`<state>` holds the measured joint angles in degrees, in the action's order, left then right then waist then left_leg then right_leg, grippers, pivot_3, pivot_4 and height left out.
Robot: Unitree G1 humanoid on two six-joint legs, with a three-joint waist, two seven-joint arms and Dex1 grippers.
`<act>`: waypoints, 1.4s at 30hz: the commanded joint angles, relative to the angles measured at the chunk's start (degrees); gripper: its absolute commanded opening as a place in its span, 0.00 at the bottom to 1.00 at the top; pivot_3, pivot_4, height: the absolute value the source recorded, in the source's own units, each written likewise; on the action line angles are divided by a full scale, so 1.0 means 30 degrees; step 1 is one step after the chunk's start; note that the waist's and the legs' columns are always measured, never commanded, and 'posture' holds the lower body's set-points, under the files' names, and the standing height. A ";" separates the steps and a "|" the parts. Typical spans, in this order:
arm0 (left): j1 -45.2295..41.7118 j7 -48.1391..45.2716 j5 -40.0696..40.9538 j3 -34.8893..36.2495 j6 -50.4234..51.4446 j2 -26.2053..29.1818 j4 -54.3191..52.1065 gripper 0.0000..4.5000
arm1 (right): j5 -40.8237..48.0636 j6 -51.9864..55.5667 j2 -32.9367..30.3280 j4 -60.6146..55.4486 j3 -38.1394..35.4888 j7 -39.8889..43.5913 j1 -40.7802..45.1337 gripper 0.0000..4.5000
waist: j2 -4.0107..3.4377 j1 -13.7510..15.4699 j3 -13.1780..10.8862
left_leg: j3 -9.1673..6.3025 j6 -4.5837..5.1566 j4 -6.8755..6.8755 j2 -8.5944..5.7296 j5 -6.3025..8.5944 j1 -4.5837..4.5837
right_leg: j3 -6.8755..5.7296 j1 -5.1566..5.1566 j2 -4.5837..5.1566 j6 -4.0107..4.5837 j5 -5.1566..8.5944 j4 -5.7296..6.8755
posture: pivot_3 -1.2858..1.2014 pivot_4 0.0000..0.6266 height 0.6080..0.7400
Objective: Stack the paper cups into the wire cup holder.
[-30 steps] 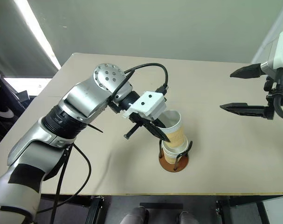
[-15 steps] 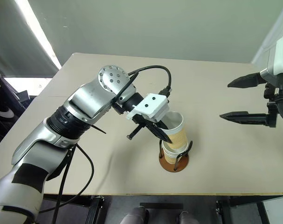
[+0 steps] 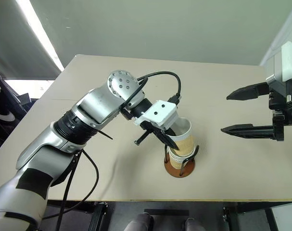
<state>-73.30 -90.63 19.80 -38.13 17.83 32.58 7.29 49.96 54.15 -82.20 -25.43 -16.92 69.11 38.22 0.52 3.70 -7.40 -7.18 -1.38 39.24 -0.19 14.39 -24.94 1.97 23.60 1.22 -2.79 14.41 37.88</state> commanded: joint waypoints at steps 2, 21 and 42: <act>-0.0625 -0.0624 -0.0121 0.0406 -0.0090 -0.0138 -0.0184 0.46 | 0.0280 -0.0129 -0.0312 -0.0131 -0.0656 -0.0233 0.0318 0.92 | 0.0000 0.0001 0.0000 | -0.0001 0.0000 0.0000 0.0000 0.0000 0.0000 | 0.0001 0.0000 0.0000 0.0000 0.0000 0.0001 | 0.52 0.24 1.00; 0.0550 0.3402 0.1105 0.8123 0.4457 -0.0196 0.1370 0.99 | -0.1626 -0.1775 0.2526 0.0394 0.0532 -0.2126 -0.1987 0.92 | -0.0014 -0.0003 0.0008 | 0.0014 0.0007 0.0043 0.0001 0.0004 0.0008 | 0.0006 -0.0006 -0.0004 -0.0016 -0.0006 0.0022 | 0.52 0.24 1.00; 1.1573 1.9122 -0.0572 1.7322 0.5246 0.0066 0.0287 0.99 | -0.8783 -0.6910 1.2610 1.1660 0.1837 -1.0560 -0.2106 0.92 | -0.0024 -0.0066 0.0013 | 0.0012 0.0041 0.0198 -0.0005 0.0011 0.0163 | 0.0012 -0.0171 -0.0021 -0.0047 -0.0049 0.0061 | 0.52 0.24 1.00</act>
<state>-39.07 -37.76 19.61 10.22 35.62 32.39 7.14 25.38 36.22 -44.40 7.93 -8.15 40.94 31.68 0.45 3.51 -7.36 -7.14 -1.25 39.79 -0.20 14.42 -24.33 2.01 23.00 1.16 -2.90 14.25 38.05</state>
